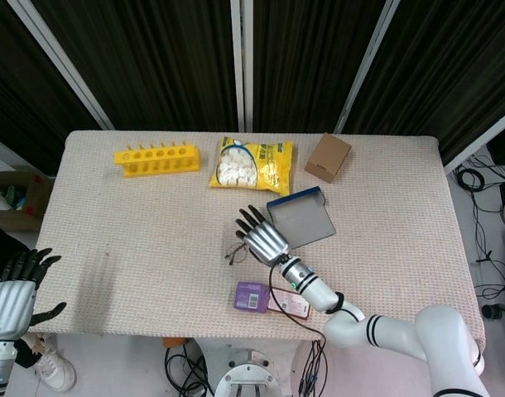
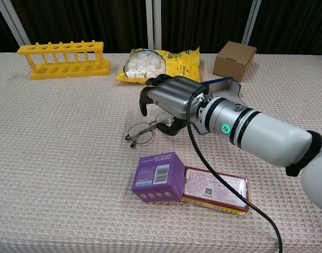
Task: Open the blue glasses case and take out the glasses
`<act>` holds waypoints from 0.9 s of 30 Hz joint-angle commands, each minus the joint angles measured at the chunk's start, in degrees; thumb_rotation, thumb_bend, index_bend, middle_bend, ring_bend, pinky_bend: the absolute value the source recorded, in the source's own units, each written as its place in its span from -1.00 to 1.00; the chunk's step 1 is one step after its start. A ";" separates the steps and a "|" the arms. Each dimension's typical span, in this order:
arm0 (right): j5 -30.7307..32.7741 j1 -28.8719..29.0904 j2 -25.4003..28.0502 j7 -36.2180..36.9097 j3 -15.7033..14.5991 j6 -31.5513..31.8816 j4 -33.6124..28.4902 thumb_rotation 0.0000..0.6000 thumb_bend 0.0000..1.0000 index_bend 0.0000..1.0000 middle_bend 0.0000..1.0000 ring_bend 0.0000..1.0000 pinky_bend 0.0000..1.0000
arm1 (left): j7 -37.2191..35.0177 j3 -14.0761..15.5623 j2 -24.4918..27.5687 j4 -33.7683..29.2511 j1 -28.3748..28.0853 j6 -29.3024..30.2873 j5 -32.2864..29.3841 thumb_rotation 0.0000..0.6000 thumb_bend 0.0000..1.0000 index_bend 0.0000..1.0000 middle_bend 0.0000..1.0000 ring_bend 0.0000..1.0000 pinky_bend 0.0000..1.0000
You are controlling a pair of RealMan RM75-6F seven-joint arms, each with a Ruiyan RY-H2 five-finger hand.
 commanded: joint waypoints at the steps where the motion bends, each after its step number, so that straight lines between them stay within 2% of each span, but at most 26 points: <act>1: 0.54 -1.26 2.87 -2.43 0.51 2.94 -4.13 1.00 -0.32 -1.00 -0.86 -1.00 -1.00 | -0.11 -0.05 0.03 0.07 0.01 -0.03 -0.10 1.00 -0.93 -0.60 -0.75 -0.81 -0.80; 5: -0.38 -5.73 10.94 -4.01 -0.20 9.40 -12.03 1.00 -0.32 -1.00 -0.86 -1.00 -1.00 | -0.55 -0.17 -0.01 0.46 -0.07 0.07 0.10 1.00 -0.93 -0.60 -0.76 -0.81 -0.80; 10: 0.21 -14.65 25.35 -6.34 -2.43 18.84 -24.19 1.00 -0.29 -1.00 -0.85 -1.00 -1.00 | -1.14 -0.66 -0.30 1.10 -0.50 0.09 0.28 1.00 -0.93 -0.60 -0.75 -0.81 -0.79; 15: -1.78 -24.38 38.48 -0.34 -6.71 27.90 -32.21 1.00 -0.27 -1.00 -0.87 -1.00 -1.00 | -0.79 -1.26 -0.94 1.62 -0.95 0.22 0.38 1.00 -0.93 -0.60 -0.75 -0.81 -0.80; 20: -5.59 -33.37 46.19 11.71 -12.18 35.03 -33.80 1.00 -0.23 -1.00 -0.92 -1.00 -1.00 | 0.23 -1.84 -1.68 1.66 -1.14 0.32 -0.13 1.00 -0.93 -0.60 -0.76 -0.81 -0.80; 24: -7.92 -38.95 47.16 17.75 -14.83 40.01 -31.22 1.00 -0.16 -1.00 -0.94 -1.00 -1.00 | 0.81 -2.04 -1.77 1.17 -1.21 0.23 -0.49 1.00 -0.93 -0.60 -0.76 -0.81 -0.80; 27: -8.97 -41.57 46.38 20.16 -15.39 42.33 -28.96 1.00 -0.14 -1.00 -0.95 -1.00 -1.00 | 1.29 -2.03 -1.68 0.77 -1.23 0.08 -0.67 1.00 -0.93 -0.60 -0.75 -0.81 -0.80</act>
